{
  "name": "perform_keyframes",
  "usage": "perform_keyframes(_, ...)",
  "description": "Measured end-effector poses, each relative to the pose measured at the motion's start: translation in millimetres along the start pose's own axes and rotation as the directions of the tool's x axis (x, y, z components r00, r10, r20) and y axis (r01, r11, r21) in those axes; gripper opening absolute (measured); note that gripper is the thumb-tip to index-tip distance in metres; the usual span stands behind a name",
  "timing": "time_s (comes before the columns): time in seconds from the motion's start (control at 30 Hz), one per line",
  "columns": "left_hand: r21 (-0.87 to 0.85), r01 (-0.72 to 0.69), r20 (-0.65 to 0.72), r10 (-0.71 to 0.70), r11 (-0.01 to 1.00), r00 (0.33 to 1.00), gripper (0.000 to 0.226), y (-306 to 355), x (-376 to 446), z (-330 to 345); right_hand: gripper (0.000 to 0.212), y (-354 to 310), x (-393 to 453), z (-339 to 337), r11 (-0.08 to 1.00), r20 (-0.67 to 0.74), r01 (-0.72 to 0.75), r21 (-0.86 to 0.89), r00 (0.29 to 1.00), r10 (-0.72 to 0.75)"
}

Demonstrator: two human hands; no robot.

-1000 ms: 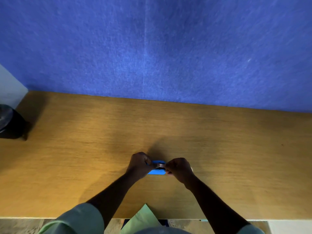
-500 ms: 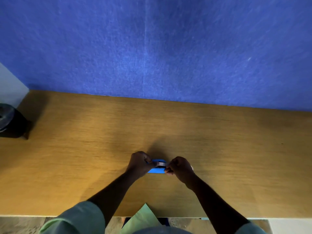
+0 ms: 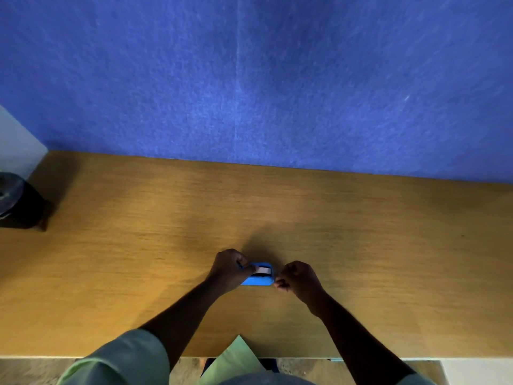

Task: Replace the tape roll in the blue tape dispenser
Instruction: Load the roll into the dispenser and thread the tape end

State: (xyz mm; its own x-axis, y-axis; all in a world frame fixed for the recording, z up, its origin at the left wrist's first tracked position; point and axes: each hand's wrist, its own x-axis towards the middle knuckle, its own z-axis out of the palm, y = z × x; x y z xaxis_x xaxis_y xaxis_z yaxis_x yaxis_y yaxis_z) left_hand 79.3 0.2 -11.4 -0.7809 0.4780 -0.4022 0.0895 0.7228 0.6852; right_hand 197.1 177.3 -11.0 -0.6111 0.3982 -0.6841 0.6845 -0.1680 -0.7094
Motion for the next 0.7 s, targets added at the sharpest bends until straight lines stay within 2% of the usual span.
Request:
perform_keyframes(0.2, 0.023, 0.001, 0.033, -0.001, 1.0, 0.999, 0.028, 1, 8, -4, 0.016, 2, -11, -1, 0.992, -0.106, -0.104, 0.066, 0.988, 0.111)
perform_keyframes(0.3, 0.012, -0.005, 0.03, 0.005, 1.0, 1.0, 0.029, 3, 12, -6, 0.025, 4, -17, 5, 0.97, -0.057, -0.204, 0.13, 0.975, 0.213)
perform_keyframes(0.43, -0.04, -0.015, 0.073, 0.018, 0.999, 0.997, 0.016, 10, 19, -6, 0.016, 12, -26, 17, 0.907, 0.031, -0.324, 0.267, 0.944, 0.328)
perform_keyframes(0.57, -0.016, 0.015, 0.223, -0.011, 1.0, 0.975, 0.03, 21, 24, -2, 0.015, 12, -30, 28, 0.811, 0.117, -0.34, 0.476, 0.939, 0.325)
perform_keyframes(0.7, 0.062, 0.066, 0.313, -0.082, 0.996, 0.946, 0.046, 26, 27, 1, 0.024, 9, -27, 35, 0.751, 0.123, -0.333, 0.57, 0.938, 0.323)
